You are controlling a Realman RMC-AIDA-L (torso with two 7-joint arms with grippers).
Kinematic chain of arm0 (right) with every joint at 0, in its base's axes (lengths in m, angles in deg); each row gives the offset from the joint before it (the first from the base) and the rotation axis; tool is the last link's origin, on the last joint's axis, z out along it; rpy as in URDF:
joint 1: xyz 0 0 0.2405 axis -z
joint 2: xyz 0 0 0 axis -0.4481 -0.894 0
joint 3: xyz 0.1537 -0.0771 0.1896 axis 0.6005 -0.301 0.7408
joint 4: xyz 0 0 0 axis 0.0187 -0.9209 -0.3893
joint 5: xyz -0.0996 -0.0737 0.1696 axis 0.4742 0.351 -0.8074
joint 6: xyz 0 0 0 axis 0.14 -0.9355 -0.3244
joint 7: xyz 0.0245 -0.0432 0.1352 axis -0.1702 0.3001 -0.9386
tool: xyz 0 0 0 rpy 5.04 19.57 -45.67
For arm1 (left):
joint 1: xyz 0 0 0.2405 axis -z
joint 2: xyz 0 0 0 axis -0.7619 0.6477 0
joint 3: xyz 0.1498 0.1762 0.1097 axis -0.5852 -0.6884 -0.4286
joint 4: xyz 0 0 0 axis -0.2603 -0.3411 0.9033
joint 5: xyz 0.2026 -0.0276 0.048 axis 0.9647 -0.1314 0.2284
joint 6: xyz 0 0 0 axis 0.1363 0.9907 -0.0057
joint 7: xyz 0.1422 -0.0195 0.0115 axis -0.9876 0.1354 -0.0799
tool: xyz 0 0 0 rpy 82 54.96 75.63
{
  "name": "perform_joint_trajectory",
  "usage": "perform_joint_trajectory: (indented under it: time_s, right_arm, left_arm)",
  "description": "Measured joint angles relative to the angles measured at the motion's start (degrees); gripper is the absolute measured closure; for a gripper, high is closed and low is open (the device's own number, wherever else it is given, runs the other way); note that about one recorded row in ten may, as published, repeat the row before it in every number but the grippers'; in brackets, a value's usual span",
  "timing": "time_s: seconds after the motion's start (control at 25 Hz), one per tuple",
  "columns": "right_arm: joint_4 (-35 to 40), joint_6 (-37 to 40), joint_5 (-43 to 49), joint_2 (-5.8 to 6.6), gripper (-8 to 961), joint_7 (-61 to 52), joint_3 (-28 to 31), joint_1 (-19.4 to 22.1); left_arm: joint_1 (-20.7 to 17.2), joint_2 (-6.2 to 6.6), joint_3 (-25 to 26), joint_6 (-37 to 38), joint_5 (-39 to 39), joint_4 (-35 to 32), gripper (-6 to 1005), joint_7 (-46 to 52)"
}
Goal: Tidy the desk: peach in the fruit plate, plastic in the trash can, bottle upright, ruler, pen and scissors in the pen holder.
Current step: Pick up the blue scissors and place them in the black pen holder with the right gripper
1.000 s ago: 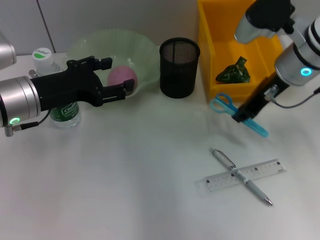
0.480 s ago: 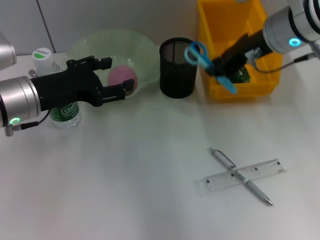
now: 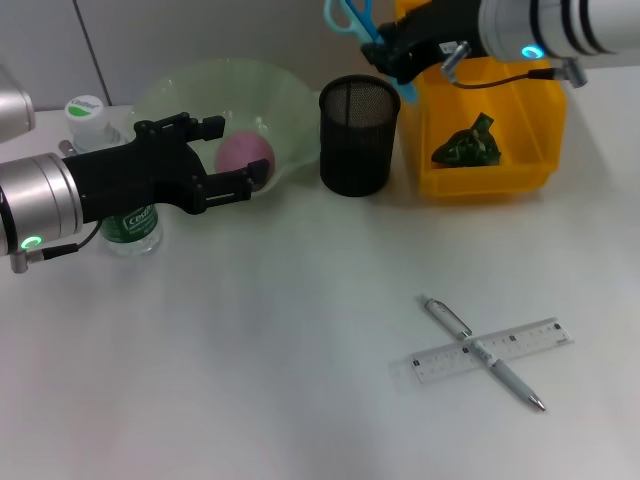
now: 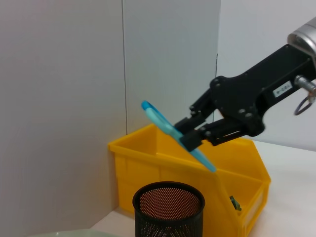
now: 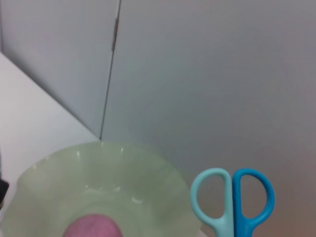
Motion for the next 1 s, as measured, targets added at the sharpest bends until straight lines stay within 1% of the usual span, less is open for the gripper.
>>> perform_joint_trajectory:
  time_s: [0.08,0.2,0.24,0.28,0.32,0.44,0.48,0.52,0.8,1.0]
  right_arm:
    - [-2.4,-4.3,-0.2,-0.02,733,0.0,-2.2,0.0]
    - [-4.1,-6.1,-0.2,-0.03,733,0.0,-3.1,-0.4]
    - [-5.0,-7.5,-0.3,-0.03,733,0.0,-3.7,-0.5]
    - [-6.6,-10.6,-0.6,-0.05,733,0.1,-5.2,-0.5]
    - [-6.6,-10.6,-0.6,-0.05,733,0.1,-5.2,-0.5]
    - [-9.2,-15.0,-1.4,-0.06,733,0.3,-7.3,-0.5]
    - [-10.5,-16.9,-2.9,-0.07,733,1.2,-8.2,-0.6]
    - [-10.5,-16.9,-2.9,-0.07,733,1.2,-8.2,-0.6]
    - [-11.7,-18.3,-10.9,-0.08,733,7.8,-8.6,-0.8]
    - [-12.1,-19.4,-12.0,-0.08,733,8.8,-8.6,-0.4]
  left_arm:
    - [0.1,0.00,0.0,0.0,0.0,0.1,197,-0.3]
    - [0.2,0.00,0.0,0.0,0.0,0.1,197,-0.4]
    - [0.2,0.00,0.0,0.0,0.0,0.1,197,-0.4]
    - [0.3,0.00,0.0,0.0,0.0,0.1,197,-0.4]
    - [0.3,0.00,0.0,0.0,0.0,0.1,197,-0.4]
    - [0.4,0.00,0.0,0.0,0.0,0.1,197,-0.4]
    - [0.5,0.00,0.0,0.0,0.1,0.2,197,-0.4]
    - [0.5,0.00,0.0,0.0,0.2,0.2,197,-0.4]
    - [0.6,0.00,0.0,0.1,0.2,0.2,197,-0.5]
    - [0.5,0.00,0.0,0.2,0.3,0.3,197,-0.9]
